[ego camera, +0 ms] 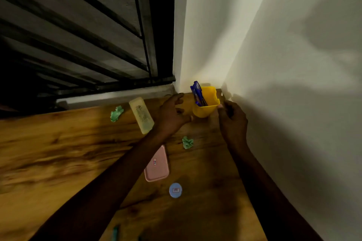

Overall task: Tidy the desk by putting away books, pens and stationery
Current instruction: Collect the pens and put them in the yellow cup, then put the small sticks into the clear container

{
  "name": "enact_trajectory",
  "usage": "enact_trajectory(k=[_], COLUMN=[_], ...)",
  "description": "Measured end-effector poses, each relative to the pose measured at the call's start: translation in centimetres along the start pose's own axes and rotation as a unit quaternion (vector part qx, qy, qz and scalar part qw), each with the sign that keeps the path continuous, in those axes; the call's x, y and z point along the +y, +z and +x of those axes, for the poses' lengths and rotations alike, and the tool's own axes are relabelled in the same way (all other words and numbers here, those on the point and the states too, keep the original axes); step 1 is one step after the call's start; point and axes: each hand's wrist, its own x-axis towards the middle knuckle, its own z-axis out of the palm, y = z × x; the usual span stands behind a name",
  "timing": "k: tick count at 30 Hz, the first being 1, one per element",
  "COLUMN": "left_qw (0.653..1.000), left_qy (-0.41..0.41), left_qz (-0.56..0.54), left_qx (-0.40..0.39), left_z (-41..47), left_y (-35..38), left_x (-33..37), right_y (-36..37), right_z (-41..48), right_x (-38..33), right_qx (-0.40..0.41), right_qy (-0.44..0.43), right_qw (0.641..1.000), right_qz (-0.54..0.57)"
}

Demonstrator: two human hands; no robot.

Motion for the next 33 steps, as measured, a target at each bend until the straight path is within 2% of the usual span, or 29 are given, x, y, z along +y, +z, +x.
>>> enact_trajectory(k=[5, 10, 15, 21, 28, 33], left_qw=[0.999, 0.996, 0.990, 0.986, 0.985, 0.978], left_qy=[-0.016, -0.045, -0.084, -0.089, -0.072, -0.077], left_qz=[-0.042, -0.054, -0.042, -0.070, -0.106, -0.121], left_qx=[0.025, 0.054, 0.102, 0.123, 0.116, 0.153], left_z=[-6.1, -12.5, -18.1, -23.3, -30.2, -35.5], left_y=[-2.9, -6.2, -9.7, -13.5, -19.0, -23.5], left_x=[-0.7, -2.5, -5.0, -7.8, -11.1, -13.7], right_y=[-0.1, 1.1, 3.1, 5.5, 7.4, 10.0], right_z=[-6.5, -13.0, -18.5, -23.8, -32.0, -38.1], right_x=[-0.9, -1.8, -2.5, -4.6, -7.2, -9.7], right_qx=[-0.024, -0.067, -0.127, -0.158, -0.202, -0.241], right_qy=[-0.042, -0.009, 0.000, 0.022, -0.004, 0.012], right_qw=[0.997, 0.992, 0.986, 0.983, 0.974, 0.964], right_qz=[0.063, 0.108, 0.107, 0.095, 0.102, 0.116])
